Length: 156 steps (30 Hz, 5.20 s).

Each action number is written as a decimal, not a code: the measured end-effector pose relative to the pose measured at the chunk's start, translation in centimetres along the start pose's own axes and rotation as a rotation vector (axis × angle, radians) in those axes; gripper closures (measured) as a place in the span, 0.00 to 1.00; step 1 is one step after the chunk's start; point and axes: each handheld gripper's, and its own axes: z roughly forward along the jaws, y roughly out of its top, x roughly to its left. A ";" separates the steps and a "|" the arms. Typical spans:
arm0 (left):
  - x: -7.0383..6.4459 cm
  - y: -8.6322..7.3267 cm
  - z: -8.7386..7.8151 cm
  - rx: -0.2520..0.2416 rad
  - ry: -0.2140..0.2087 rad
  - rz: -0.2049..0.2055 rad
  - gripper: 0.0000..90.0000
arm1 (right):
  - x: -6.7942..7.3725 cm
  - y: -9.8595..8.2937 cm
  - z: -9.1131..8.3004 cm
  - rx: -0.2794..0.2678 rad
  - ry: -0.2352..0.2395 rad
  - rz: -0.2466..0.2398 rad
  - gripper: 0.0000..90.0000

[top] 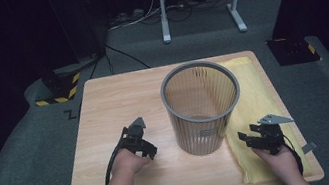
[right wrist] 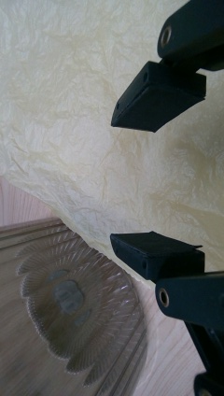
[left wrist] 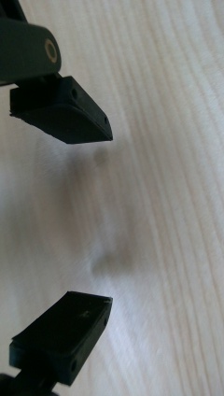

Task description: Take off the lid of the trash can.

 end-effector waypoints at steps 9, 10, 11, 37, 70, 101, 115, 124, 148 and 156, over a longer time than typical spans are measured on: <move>-0.2 0.4 -3.5 0.036 -0.020 -0.001 0.32 | 0.1 0.0 0.1 0.003 0.003 -0.009 0.41; -0.3 0.4 -4.2 0.034 -0.019 0.001 0.35 | 0.1 0.0 0.1 0.005 0.002 -0.009 0.41; -0.3 0.5 -4.7 0.037 -0.020 0.001 0.36 | 0.1 0.0 0.1 0.005 0.002 -0.006 0.41; -2.1 1.3 -14.6 0.033 -0.018 0.021 0.39 | 0.2 0.0 0.0 0.000 0.006 0.001 0.41; -6.0 5.0 -23.4 -0.014 -0.046 0.059 0.37 | 0.0 0.1 0.0 -0.002 0.015 0.010 0.41; -9.2 7.8 -23.8 -0.056 -0.052 0.083 0.31 | -0.5 -0.1 0.1 0.004 0.035 0.041 0.40; -10.0 8.1 -22.6 -0.037 -0.040 0.088 0.51 | -0.4 0.0 0.1 0.004 0.033 0.037 0.41; -10.0 8.3 -21.8 -0.012 -0.001 0.050 0.77 | -0.4 0.0 0.2 0.006 0.031 0.031 0.41; -9.4 7.4 -25.0 -0.158 -0.044 0.036 0.88 | -0.2 0.0 0.4 0.013 0.024 0.012 0.41; -7.4 6.6 -25.8 -0.203 -0.107 -0.025 0.89 | -0.1 0.0 0.5 0.016 0.024 0.005 0.41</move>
